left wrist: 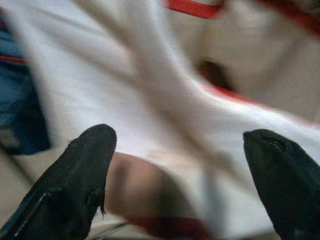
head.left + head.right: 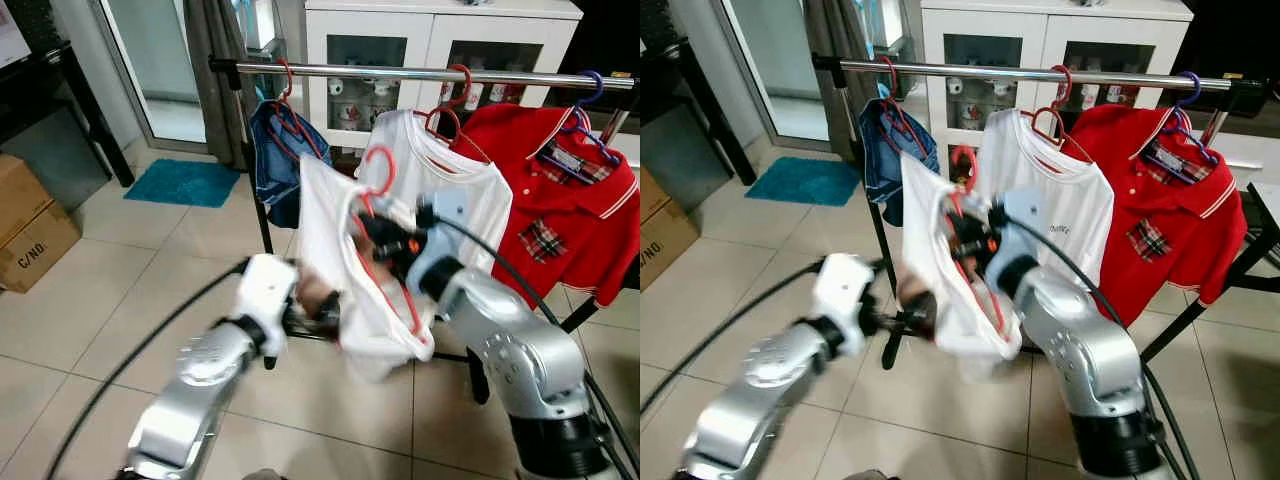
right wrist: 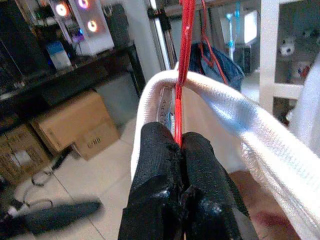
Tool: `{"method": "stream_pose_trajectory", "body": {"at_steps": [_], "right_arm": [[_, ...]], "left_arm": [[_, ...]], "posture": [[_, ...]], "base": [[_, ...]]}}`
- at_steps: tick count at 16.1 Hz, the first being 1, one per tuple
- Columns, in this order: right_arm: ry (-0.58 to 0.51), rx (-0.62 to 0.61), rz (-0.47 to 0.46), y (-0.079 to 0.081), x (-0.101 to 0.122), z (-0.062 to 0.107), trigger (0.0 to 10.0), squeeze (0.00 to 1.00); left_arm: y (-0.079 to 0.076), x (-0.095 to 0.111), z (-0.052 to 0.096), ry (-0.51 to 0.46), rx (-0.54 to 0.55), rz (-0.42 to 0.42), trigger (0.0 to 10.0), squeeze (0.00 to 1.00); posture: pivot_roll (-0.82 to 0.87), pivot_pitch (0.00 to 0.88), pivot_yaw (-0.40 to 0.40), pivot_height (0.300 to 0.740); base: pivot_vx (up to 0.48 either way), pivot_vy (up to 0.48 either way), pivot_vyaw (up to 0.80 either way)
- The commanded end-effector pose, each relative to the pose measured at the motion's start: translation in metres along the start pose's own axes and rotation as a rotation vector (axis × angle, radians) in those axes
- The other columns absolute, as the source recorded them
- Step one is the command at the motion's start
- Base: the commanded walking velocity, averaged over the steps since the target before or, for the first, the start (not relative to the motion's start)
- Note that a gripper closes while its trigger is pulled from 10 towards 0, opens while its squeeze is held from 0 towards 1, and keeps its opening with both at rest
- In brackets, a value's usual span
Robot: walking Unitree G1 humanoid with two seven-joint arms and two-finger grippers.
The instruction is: Hang hanger
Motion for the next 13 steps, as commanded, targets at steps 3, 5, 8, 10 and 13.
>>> {"method": "stream_pose_trajectory", "body": {"at_steps": [3,5,8,10,13], "right_arm": [[-0.064,0.037,-0.007,0.008,0.019,-0.004,10.0,0.0],[-0.073,0.052,-0.021,0.014,0.022,-0.005,10.0,0.0],[-0.078,0.064,-0.023,0.018,0.023,-0.004,10.0,0.0],[-0.081,0.071,-0.016,0.02,0.022,-0.003,10.0,0.0],[-0.085,0.107,-0.001,0.026,0.022,-0.001,10.0,0.0]], "left_arm": [[0.011,-0.002,-0.009,0.034,0.03,0.124,4.1,0.0],[0.013,0.005,-0.013,0.005,0.028,0.082,1.9,0.0],[0.013,0.016,-0.017,-0.051,0.02,-0.016,0.0,0.0],[0.012,0.026,-0.019,-0.097,0.024,-0.026,4.7,0.0],[0.012,0.03,-0.026,-0.132,0.008,-0.011,4.3,0.0]], "posture": [[-0.06,0.0,0.061,0.74],[-0.06,0.0,0.064,0.74],[-0.07,0.0,0.071,0.74],[-0.07,0.0,0.074,0.74],[-0.07,0.0,0.069,0.74]], "base": [[0.0,0.0,0.0],[0.0,0.0,0.0],[0.0,0.0,0.0],[0.0,0.0,0.0],[0.0,0.0,0.0]]}}
Point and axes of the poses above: a point about 5 cm out from each wrist's last joint towards the gripper, its own z axis pointing back from the gripper into the wrist, its own x axis along the axis of the wrist's last joint, y = z × x, the point moved 6 cm from there along -z, pointing out of the wrist towards the gripper, and after that the axes turned 9 degrees about z, right-handed, at the moved point
